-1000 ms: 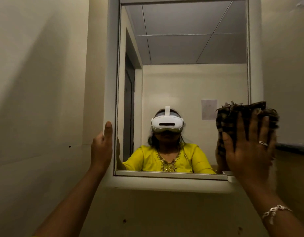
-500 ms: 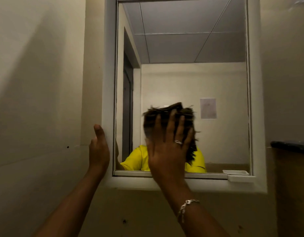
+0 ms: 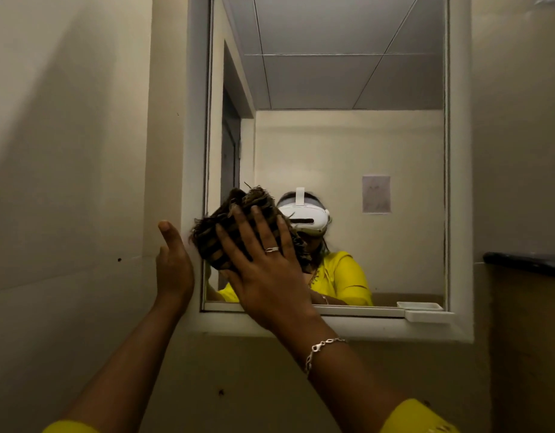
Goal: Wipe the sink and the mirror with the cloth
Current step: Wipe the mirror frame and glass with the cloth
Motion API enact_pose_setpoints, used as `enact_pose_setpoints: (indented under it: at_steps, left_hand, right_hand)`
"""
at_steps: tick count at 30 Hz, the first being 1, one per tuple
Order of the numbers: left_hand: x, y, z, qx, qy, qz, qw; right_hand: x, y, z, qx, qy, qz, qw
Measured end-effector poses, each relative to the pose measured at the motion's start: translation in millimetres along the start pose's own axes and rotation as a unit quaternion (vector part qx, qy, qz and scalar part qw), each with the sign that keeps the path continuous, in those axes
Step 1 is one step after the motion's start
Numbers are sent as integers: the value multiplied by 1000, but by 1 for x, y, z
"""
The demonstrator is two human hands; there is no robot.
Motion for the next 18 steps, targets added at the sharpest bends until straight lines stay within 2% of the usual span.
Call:
enact_pose_setpoints:
  at_steps: [7,12,18]
  left_hand:
    - [2,-1,1,-7,-9,52,999]
    - [5,0,3,-7,-6,54,998]
    - [1,0,0,-12,-1,57,998]
  right_hand:
    - [-98,11,-49,-7,-86,-14,996]
    - [-172,16,-83,11,-198,-59,978]
    - [-185,16,-96,10,-331,-68,941]
Point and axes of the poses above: each hand's wrist, its own z-axis towards the middle knuckle, its own y-axis out of the back of the hand, x = y × z, the point moved 8 cm from there along z, towards the middle knuckle, and after that the axes turned 8 degrees about -z, right-handed, at the moved point
